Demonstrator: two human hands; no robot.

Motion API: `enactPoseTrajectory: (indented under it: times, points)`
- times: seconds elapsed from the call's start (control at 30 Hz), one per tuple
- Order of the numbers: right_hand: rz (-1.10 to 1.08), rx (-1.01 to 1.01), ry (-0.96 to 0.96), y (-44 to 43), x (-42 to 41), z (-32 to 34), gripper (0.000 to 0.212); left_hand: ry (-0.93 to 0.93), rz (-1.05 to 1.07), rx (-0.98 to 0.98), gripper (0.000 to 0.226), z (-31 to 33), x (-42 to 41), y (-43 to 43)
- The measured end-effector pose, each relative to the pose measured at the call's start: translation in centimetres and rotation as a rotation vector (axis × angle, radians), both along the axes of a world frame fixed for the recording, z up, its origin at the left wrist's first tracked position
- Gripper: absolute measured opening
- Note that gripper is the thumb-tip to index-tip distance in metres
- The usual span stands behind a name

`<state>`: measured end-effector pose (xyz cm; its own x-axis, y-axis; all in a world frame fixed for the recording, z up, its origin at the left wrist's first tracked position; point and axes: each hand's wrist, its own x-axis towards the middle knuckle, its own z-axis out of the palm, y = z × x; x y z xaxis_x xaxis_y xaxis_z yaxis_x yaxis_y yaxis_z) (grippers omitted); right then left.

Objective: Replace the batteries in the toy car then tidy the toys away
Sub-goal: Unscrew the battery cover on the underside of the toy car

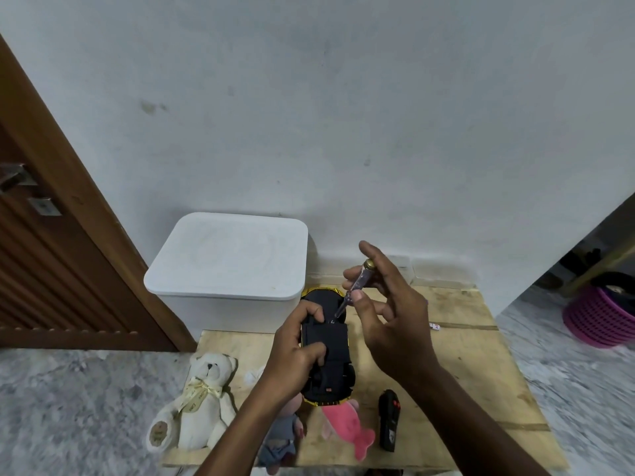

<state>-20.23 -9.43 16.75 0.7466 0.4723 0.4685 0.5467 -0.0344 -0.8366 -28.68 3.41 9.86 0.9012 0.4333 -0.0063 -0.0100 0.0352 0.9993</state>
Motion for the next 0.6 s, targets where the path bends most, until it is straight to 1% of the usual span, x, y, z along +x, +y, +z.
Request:
enactPoseTrajectory:
  times: [0.13, 0.17, 0.27, 0.33, 0.4, 0.5, 0.6]
  points:
    - [-0.039, 0.036, -0.059, -0.07, -0.07, 0.18, 0.062, 0.001, -0.004, 0.006, 0.039, 0.18, 0.16, -0.09]
    - [-0.052, 0.041, -0.061, -0.11, 0.00, 0.13, 0.063, 0.001, -0.004, 0.009, 0.039, 0.15, 0.21, -0.12]
    - [-0.053, 0.039, -0.015, -0.21, 0.24, -0.01, 0.076, 0.004, -0.003, -0.003, 0.039, -0.05, 0.20, -0.08]
    - [-0.038, 0.041, 0.013, -0.36, 0.29, -0.07, 0.078, 0.004, -0.006, -0.011, 0.039, -0.15, 0.15, -0.06]
    - [-0.006, 0.033, 0.007, -0.45, 0.22, 0.05, 0.074, 0.003, -0.007, -0.016, 0.039, -0.07, 0.12, -0.12]
    - [-0.017, 0.017, -0.075, -0.43, 0.12, 0.06, 0.062, 0.003, -0.007, 0.000, 0.039, 0.11, 0.17, -0.23]
    - [-0.039, 0.025, -0.088, -0.25, 0.19, -0.19, 0.064, 0.002, -0.006, -0.001, 0.039, 0.08, 0.13, -0.30]
